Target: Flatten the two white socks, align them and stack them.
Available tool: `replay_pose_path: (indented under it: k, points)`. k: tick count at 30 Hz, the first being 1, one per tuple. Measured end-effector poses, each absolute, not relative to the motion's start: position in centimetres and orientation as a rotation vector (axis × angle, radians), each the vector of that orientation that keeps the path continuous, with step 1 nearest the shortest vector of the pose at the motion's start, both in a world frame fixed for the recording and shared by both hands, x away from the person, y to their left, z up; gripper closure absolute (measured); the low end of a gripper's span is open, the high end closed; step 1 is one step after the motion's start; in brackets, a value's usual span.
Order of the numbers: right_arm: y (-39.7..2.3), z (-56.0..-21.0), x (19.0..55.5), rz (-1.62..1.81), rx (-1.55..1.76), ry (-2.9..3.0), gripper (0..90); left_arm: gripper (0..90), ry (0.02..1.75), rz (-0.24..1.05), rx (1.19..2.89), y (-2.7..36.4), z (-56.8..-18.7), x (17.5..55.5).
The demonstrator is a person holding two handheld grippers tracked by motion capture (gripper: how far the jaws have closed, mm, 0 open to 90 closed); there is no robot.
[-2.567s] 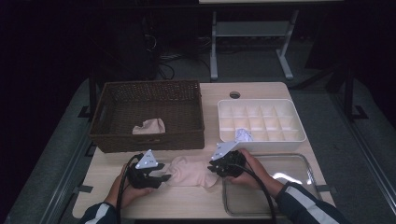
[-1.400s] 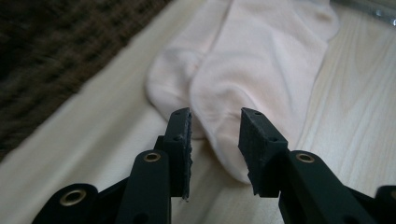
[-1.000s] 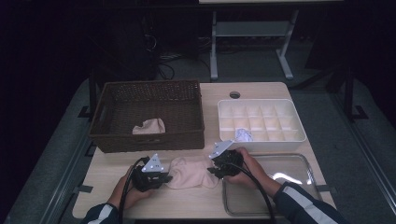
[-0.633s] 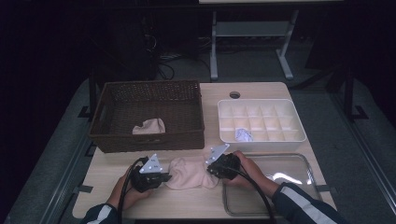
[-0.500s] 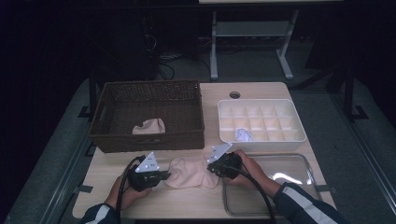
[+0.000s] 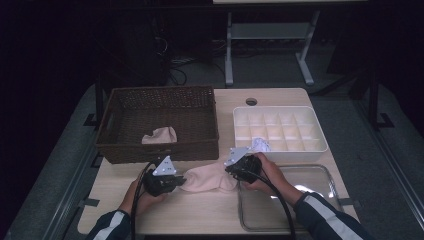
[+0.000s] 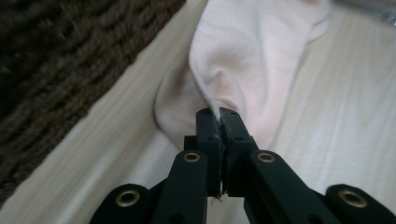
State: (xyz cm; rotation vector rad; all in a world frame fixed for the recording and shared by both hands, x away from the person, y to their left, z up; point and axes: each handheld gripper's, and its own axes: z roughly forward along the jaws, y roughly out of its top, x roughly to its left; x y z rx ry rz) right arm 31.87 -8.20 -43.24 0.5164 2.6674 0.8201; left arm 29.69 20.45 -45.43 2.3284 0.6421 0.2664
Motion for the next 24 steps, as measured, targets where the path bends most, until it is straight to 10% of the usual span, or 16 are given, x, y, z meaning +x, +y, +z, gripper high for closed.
replay_pose_path:
  k: [14,24]
  points:
    - [-7.7,-44.6,31.5,0.786,0.487,2.684,68.3,70.1,0.734,0.345,2.318,21.8,-45.2,30.0]
    - [-7.0,-43.4,29.3,0.871,0.342,2.715,85.5,55.9,0.67,0.355,2.288,19.8,-44.7,29.4]
